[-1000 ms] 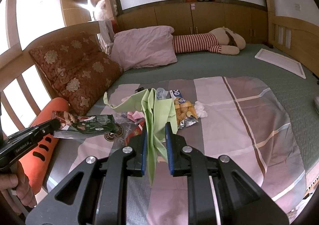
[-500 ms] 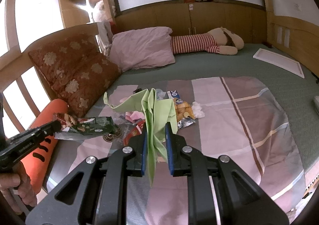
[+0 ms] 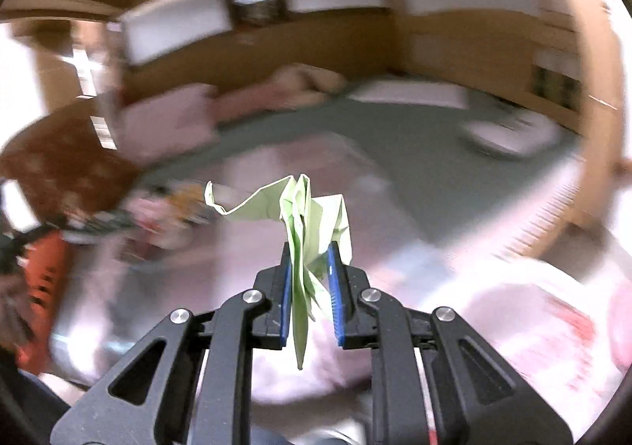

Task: Collect trash
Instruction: 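Carry both items to the white trash bag and open both grippers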

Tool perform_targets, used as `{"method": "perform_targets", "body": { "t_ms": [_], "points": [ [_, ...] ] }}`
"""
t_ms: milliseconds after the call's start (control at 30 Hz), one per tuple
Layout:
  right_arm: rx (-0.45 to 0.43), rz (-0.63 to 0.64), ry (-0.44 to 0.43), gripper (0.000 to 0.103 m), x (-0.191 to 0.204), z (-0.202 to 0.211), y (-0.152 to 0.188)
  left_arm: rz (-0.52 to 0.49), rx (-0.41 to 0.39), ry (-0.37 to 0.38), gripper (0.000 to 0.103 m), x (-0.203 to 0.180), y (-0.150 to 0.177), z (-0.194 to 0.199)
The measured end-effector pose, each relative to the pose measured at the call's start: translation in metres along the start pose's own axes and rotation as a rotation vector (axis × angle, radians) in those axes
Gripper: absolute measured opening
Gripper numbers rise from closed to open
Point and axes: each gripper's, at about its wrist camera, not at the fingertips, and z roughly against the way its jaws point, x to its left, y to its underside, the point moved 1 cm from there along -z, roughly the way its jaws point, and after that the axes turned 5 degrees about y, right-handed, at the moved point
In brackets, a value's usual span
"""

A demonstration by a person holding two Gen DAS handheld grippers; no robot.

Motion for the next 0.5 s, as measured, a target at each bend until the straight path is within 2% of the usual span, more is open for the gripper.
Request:
{"method": "perform_targets", "body": {
  "t_ms": [67,133,167,200,267,333,500],
  "points": [
    [0.055,-0.036,0.081,0.017,-0.043,0.001,0.024,-0.038,0.008,0.045,0.009,-0.017,0.004,-0.003],
    [0.087,-0.064,0.12,0.017,-0.07,0.0,0.041,-0.07,0.027,0.108,0.009,-0.04,0.009,-0.008],
    [0.114,-0.084,0.124,0.022,-0.086,-0.005,0.052,-0.084,0.035,0.131,0.009,-0.05,0.011,-0.01],
    [0.137,-0.094,0.122,0.039,-0.092,-0.008,0.061,-0.107,0.045,0.156,0.009,-0.064,0.014,-0.012],
    [0.174,-0.153,0.124,0.06,-0.11,-0.015,0.072,-0.18,0.069,0.212,0.009,-0.107,0.021,-0.016],
    [0.143,-0.208,0.115,0.061,-0.12,-0.006,0.07,-0.235,0.096,0.274,0.009,-0.146,0.027,-0.017],
    [-0.109,-0.367,0.157,0.072,-0.147,0.054,0.033,-0.319,0.175,0.457,0.009,-0.251,0.034,-0.022]
  ]
}}
